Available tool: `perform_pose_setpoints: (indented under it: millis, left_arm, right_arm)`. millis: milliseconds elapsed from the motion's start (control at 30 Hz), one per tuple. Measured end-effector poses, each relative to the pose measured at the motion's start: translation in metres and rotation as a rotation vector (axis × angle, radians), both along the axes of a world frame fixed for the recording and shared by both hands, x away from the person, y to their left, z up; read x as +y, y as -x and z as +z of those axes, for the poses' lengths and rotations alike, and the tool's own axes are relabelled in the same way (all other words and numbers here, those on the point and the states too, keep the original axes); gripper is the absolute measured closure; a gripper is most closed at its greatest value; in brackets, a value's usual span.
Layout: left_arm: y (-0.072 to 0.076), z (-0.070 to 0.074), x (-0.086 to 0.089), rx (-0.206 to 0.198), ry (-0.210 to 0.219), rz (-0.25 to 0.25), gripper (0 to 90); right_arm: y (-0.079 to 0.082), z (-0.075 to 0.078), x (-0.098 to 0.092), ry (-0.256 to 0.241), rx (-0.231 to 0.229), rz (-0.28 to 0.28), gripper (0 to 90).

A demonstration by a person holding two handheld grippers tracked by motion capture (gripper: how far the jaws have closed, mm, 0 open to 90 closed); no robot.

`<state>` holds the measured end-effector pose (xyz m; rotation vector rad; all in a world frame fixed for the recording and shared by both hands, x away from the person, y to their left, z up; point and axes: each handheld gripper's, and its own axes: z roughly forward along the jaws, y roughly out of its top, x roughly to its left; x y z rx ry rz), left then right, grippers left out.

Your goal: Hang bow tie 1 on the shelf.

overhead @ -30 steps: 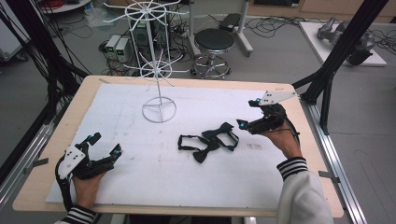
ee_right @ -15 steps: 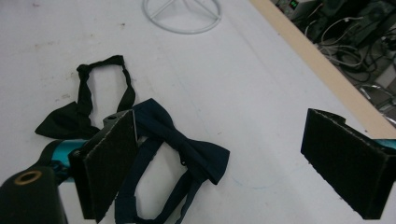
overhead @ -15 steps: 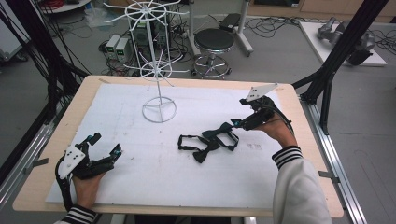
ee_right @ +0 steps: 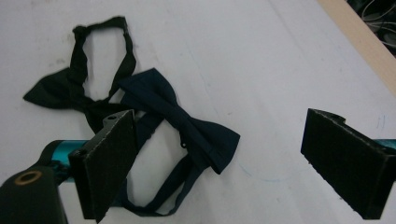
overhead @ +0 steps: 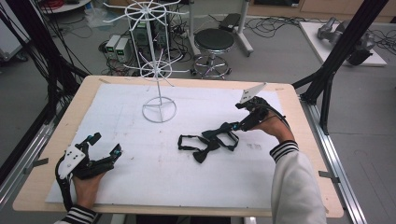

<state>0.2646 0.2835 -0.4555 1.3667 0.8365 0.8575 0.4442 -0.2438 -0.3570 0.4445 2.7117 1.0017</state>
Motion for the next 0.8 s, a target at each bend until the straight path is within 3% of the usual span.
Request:
perform_pose_setpoints:
  millis: [133,267,367,700,800]
  left_arm:
    - [0.0,0.0,0.0,0.001,0.001,0.0,13.0]
    - [0.0,0.0,0.0,0.0,0.001,0.001,13.0]
    - [0.0,0.0,0.0,0.0,0.001,0.001,13.0]
    - [0.0,0.0,0.0,0.0,0.0,0.001,13.0]
    - [0.0,0.0,0.0,0.0,-0.001,0.001,13.0]
  right_arm:
    - [-0.005,0.003,0.004,0.006,-0.004,0.022,10.3]
    - [-0.012,0.0,0.012,0.043,0.021,0.043,10.4]
    - [-0.016,-0.007,0.021,0.101,0.029,0.069,10.4]
    - [-0.021,-0.025,0.031,0.199,0.059,0.102,10.4]
    - [-0.022,-0.031,0.033,0.234,0.085,0.127,16.4]
